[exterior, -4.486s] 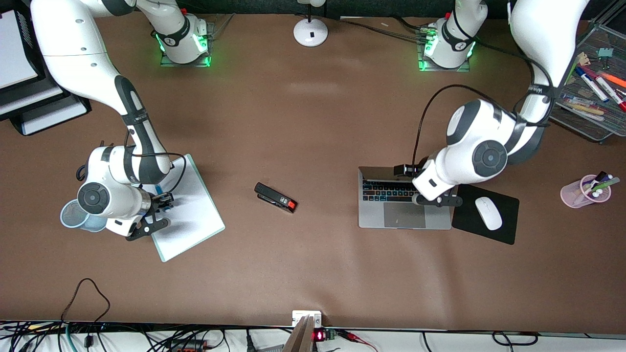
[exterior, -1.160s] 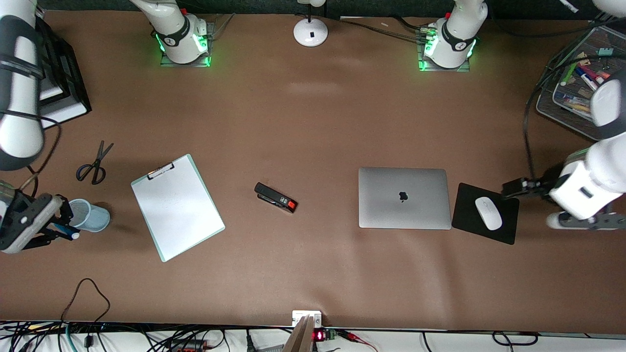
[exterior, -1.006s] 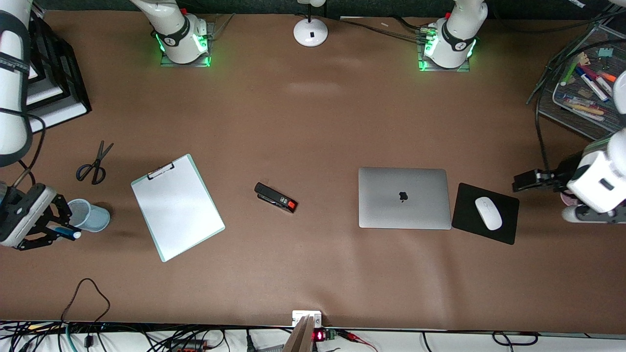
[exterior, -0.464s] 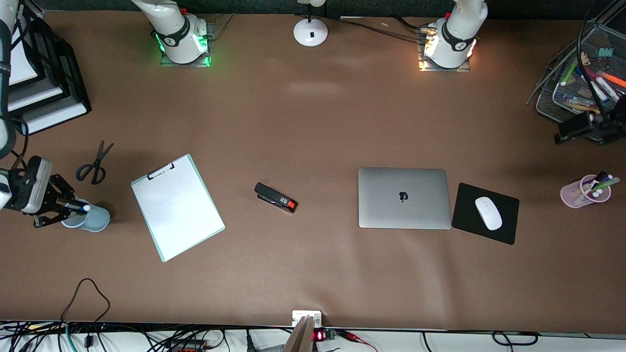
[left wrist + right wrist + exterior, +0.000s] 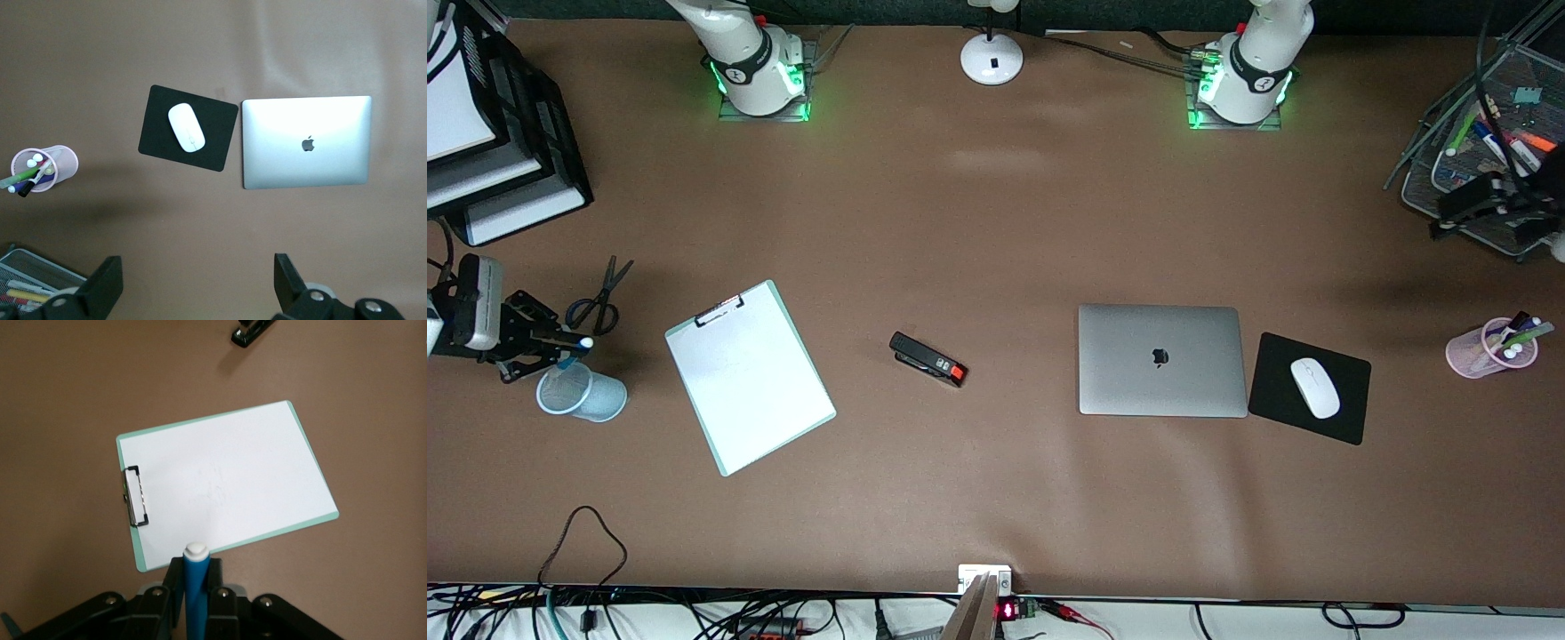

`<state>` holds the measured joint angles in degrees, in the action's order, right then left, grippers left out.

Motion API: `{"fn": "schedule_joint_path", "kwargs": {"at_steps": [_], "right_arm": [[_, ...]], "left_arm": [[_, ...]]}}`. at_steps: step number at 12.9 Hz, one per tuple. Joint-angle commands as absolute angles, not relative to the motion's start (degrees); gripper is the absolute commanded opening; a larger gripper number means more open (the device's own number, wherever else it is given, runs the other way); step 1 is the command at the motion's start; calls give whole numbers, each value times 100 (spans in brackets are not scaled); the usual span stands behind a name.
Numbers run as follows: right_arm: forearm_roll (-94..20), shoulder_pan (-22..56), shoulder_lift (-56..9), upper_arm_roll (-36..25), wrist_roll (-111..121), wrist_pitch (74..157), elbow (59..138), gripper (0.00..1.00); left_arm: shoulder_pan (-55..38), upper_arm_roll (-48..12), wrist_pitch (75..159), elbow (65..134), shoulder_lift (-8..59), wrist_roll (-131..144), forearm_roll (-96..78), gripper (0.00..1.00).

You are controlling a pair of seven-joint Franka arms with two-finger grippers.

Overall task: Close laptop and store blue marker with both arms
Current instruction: 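Carry the blue marker over the pale blue cup with the right gripper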

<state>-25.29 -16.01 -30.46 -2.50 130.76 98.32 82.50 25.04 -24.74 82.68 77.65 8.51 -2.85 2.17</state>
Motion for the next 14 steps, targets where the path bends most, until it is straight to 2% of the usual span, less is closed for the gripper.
{"fn": "schedule_joint_path", "kwargs": {"at_steps": [1, 3, 7, 14], "right_arm": [[-2751, -1924, -3111, -141, 13350, 9642, 8315, 8], [-2760, -1968, -3199, -132, 13587, 9642, 8279, 8], [-3076, -2144, -3725, -123, 13992, 9633, 7850, 8], [-3120, -2346, -4139, -114, 14536, 9668, 7375, 8]], "left_arm": [[2628, -2514, 8735, 8795, 81, -457, 123, 100], [2663, -2496, 8912, 9139, -166, -510, 123, 100], [2654, -2505, 8903, 9070, -150, -536, 184, 100], [2593, -2549, 8683, 8877, -176, -536, 176, 100]]}}
